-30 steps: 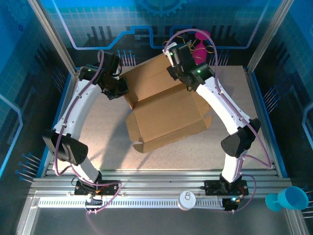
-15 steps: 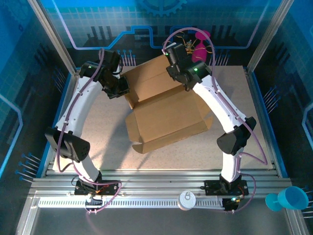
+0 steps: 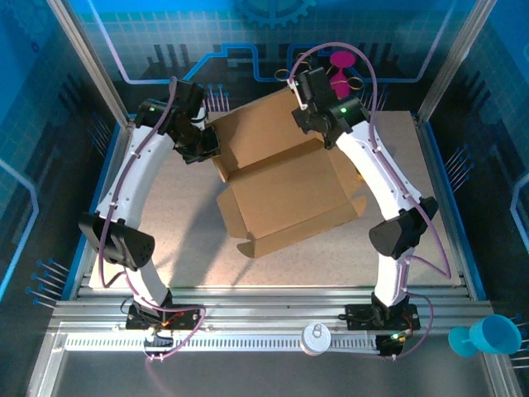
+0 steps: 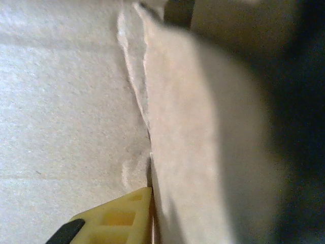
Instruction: Fold the paper box
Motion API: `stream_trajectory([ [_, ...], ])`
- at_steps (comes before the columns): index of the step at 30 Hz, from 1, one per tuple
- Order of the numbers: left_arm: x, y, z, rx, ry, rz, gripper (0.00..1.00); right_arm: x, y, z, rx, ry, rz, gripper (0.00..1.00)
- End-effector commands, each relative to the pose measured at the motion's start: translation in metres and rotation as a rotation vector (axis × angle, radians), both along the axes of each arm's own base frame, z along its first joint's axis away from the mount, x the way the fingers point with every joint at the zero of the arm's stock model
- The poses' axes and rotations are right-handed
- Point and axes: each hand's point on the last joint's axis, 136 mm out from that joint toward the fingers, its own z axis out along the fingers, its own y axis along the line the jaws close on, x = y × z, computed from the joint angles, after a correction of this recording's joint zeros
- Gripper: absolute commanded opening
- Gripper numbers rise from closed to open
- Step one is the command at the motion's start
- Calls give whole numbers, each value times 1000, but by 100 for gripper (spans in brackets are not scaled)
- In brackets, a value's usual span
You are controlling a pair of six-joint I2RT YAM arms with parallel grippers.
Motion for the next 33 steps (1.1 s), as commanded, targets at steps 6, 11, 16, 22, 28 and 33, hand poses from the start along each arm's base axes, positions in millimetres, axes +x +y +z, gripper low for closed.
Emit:
stream_trajectory([
  [6, -2, -6, 16, -46, -26, -19, 0, 8, -9, -8, -8, 27, -27, 21],
  [11, -2, -6, 16, -48, -26, -21, 0, 14, -13, -2, -15, 0, -40, 6],
  [16, -1, -6, 15, -47, -23, -19, 0, 14, -25, -1, -76, -17, -113, 0],
  [22, 2, -7, 15, -50, -24, -19, 0, 11, -30, -4, -98, -12, -145, 0],
  [28, 4, -9, 15, -56, -18, -19, 0, 1, -11, 8, 22, -4, -45, 17],
  [33, 5, -8, 12, -51, -9, -18, 0, -9, 4, 39, 164, -28, 55, 45],
])
